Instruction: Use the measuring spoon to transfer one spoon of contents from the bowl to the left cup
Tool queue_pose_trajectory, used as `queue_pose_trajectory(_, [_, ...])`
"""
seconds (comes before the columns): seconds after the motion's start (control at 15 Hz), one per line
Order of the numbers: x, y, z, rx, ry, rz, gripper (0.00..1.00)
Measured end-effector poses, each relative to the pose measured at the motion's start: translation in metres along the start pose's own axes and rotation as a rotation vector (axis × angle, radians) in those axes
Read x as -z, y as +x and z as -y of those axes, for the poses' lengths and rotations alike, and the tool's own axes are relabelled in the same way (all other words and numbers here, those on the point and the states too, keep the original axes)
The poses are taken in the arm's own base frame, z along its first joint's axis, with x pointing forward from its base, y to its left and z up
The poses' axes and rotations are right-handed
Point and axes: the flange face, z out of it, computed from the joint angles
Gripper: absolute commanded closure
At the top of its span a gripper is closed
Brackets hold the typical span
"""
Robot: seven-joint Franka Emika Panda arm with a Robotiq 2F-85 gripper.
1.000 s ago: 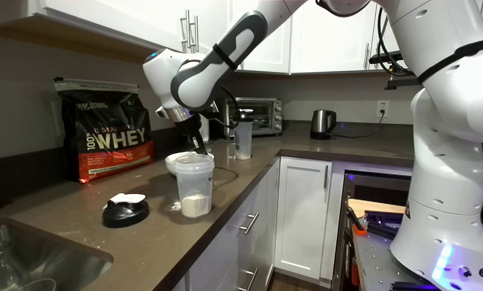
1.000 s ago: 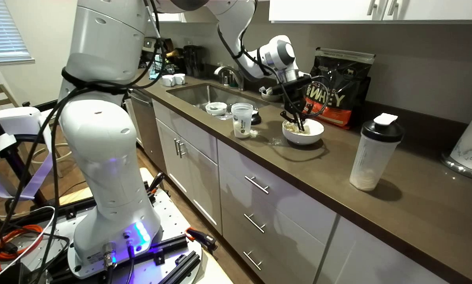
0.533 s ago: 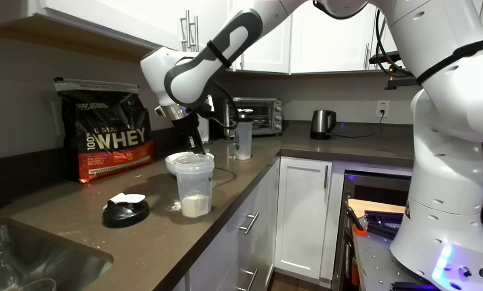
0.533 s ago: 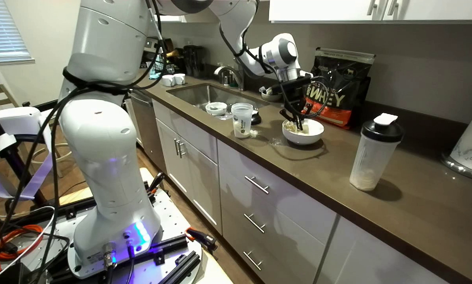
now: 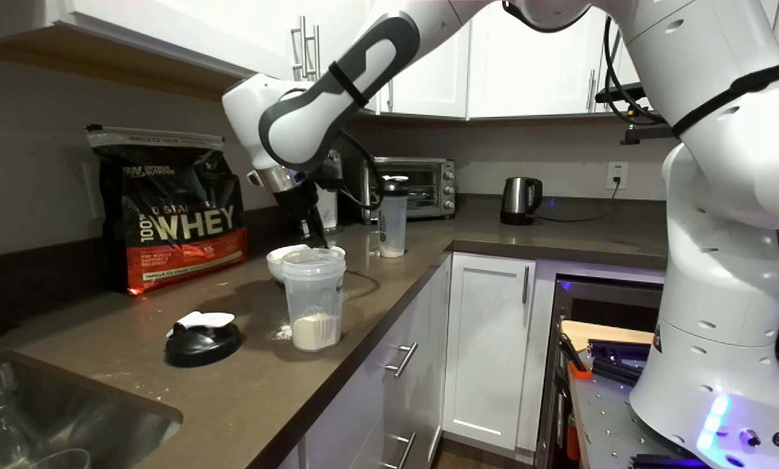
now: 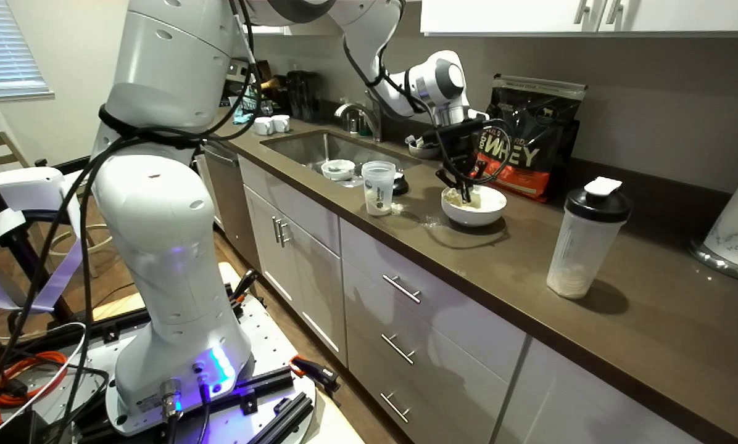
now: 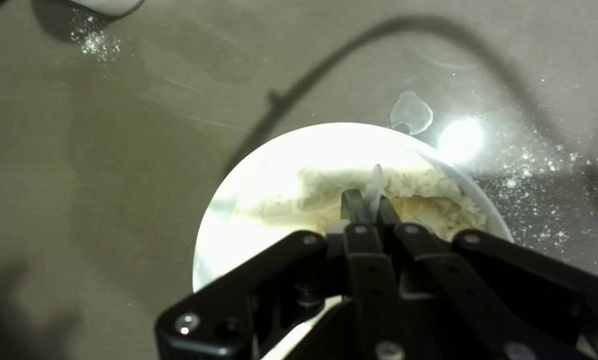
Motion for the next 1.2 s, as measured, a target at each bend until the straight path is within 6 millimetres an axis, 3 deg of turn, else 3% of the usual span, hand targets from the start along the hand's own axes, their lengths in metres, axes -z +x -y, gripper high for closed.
queue_pose_trajectory(1.2, [0.007,0.007,0.021,-0.003,0.014,0.002,0.99])
